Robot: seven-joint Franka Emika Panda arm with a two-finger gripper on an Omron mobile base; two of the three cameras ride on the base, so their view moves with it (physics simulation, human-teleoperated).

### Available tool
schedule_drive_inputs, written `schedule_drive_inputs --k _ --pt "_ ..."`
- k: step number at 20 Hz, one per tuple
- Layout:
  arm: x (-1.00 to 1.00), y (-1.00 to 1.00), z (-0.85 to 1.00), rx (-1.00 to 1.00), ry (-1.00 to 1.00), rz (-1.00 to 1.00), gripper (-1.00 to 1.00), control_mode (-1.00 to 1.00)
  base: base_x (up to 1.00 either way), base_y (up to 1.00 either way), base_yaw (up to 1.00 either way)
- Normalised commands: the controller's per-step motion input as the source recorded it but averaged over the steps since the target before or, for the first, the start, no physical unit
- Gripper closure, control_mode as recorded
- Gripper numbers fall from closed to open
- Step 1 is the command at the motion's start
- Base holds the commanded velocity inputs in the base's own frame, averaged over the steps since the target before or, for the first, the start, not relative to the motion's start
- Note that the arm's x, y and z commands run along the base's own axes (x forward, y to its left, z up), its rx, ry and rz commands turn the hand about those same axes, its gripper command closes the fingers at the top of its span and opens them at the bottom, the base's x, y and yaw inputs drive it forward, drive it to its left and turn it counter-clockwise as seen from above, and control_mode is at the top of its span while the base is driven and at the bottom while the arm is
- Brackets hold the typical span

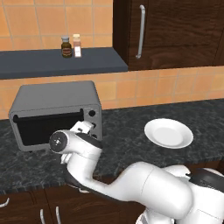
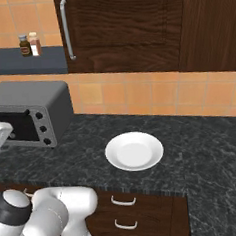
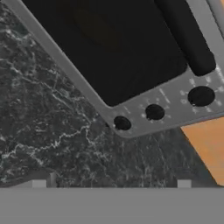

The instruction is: Pick up the kebab skewer and baguette bread, and place them inside the toaster oven. Close the toaster oven door and start by setting the timer.

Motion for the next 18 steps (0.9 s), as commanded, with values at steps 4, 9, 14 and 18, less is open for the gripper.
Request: schedule_drive_inputs --k 4,9,14,18 --pt "0.00 -0.29 -0.01 -0.88 0.29 0.07 -1.00 -1.00 0.00 0.00 0.00" --pt "0.03 -0.44 -0.03 -0.70 0.10 0.12 -1.00 -1.00 0.00 0.00 0.00" --pt "0.05 -0.25 0.14 -0.61 0.31 0.11 -1.00 -1.00 0.00 0.00 0.00" --pt "0.00 -0.24 0.15 -0.37 0.17 0.11 -1.00 -1.00 0.00 0.00 0.00"
